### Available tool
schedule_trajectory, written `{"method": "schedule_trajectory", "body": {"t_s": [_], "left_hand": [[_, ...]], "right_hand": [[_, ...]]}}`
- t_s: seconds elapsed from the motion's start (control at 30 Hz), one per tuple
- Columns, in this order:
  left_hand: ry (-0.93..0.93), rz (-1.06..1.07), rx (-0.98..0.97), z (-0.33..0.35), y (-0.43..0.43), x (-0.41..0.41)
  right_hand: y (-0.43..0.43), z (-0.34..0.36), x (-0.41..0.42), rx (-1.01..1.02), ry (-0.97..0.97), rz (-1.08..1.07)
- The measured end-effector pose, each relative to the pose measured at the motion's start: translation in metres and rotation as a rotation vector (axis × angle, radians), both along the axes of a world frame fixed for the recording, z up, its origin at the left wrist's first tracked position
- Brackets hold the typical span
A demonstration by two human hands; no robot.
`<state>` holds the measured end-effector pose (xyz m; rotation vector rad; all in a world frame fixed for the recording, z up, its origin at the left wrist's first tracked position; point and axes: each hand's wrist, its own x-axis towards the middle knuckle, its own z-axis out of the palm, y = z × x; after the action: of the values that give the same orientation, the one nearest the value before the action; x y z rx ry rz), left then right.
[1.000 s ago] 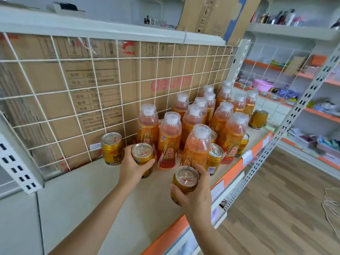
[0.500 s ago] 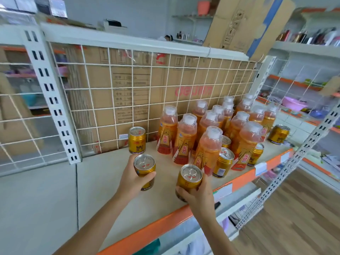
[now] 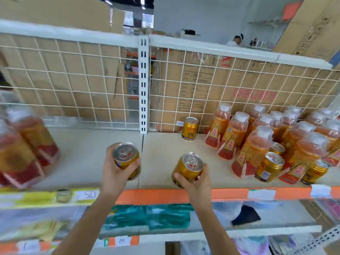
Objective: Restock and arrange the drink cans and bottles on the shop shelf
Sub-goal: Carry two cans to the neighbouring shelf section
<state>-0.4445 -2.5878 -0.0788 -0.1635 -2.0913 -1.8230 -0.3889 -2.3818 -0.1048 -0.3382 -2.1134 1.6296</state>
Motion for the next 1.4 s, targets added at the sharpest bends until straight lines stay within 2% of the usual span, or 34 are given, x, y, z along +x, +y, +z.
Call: {"method": "schedule_trajectory", "body": {"t_s": [0.23, 0.57, 0.77, 1.0, 1.17, 1.4], "left_hand": [[0.084, 0.19, -0.057, 0.03, -0.091, 0.075], [0.06, 0.522, -0.056, 0.041, -0.209, 0.162], [0.029, 0.658, -0.019, 0.037, -0.294, 0.21], [-0.017, 0.73, -0.006, 0.027, -0.408, 0.242], [-0.045, 0.737, -0.01, 0.02, -0.489, 0.251], [-0.088, 0.766, -0.019, 0.01, -0.564, 0.249]], "right_hand": [[-0.06, 0.025, 0.015, 0.003, 0.069, 0.293], [-0.166, 0.044, 0.027, -0.02, 0.095, 0.664], [-0.255, 0.047, 0.036, -0.001, 0.12, 0.799], [-0.366, 0.044, 0.044, 0.066, 0.117, 0.837], [-0.439, 0.043, 0.044, 0.196, 0.147, 0.791], [-0.486, 0.039, 0.026, 0.241, 0.107, 0.679]]}}
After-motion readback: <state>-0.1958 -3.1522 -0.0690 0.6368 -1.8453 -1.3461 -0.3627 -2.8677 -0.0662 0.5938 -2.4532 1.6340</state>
